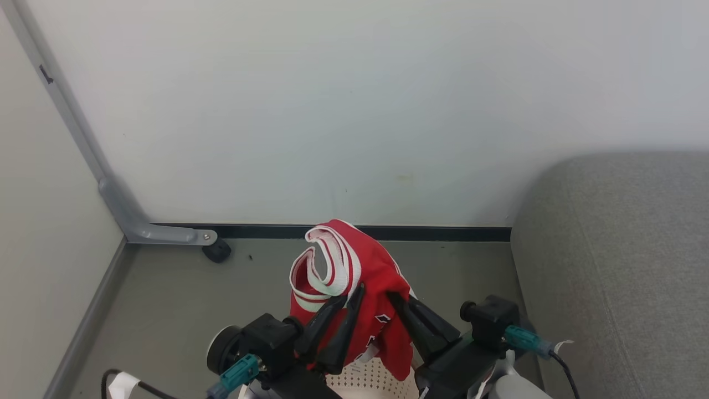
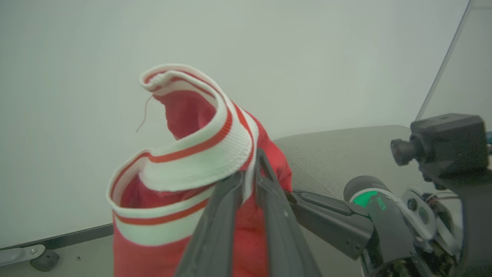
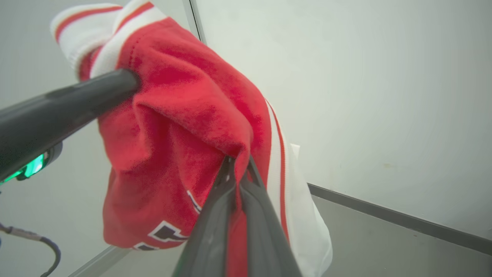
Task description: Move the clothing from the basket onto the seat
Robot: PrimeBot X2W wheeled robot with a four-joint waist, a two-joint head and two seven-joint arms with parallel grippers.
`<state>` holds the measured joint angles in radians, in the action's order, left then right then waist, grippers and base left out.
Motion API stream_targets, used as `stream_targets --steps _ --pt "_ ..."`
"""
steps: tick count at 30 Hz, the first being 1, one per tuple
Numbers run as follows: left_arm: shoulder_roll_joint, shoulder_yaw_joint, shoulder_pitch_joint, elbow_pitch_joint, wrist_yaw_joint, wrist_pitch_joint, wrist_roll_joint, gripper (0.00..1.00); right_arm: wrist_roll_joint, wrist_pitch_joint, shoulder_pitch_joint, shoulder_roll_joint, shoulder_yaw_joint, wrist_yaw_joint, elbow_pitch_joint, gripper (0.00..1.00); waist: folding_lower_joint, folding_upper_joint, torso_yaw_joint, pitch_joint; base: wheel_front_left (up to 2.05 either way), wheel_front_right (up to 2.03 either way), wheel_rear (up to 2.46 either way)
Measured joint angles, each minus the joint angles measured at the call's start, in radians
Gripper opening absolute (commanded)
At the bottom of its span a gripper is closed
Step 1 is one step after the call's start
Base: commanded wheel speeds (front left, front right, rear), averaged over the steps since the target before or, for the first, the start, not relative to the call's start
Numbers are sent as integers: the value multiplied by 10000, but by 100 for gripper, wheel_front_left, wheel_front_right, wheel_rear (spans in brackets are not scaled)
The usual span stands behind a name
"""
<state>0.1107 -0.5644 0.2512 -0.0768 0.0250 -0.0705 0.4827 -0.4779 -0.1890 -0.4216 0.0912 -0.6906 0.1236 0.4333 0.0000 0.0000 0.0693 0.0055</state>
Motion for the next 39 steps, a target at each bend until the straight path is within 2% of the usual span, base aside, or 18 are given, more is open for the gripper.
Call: stream_targets --steps 1,2,3,19,28,39 --pt "17 6 -33 23 -2 0 0 58 -12 -56 -75 -6 48 0 19 0 0 1 -37 14 0 0 0" --pt "29 -4 -72 23 -2 33 0 92 -73 -96 -151 -13 86 0 63 0 0 0 -78 27 0 0 0" --pt "35 -19 -116 25 -27 75 0 100 -144 -115 -211 -13 153 0 117 0 0 0 -118 40 0 0 0" --pt "190 -376 -570 316 -263 155 -487 100 -414 -426 -732 314 1482 -19 719 0 0 0 -687 265 0 0 0" --pt "391 -619 -736 337 -433 115 -813 100 -491 -514 -903 788 2215 -244 884 0 0 1 -1252 422 0 0 0" --pt "445 -882 -751 454 -437 82 -1152 100 -619 -593 -933 1244 3068 -552 849 0 0 1 -2201 661 0 0 0"
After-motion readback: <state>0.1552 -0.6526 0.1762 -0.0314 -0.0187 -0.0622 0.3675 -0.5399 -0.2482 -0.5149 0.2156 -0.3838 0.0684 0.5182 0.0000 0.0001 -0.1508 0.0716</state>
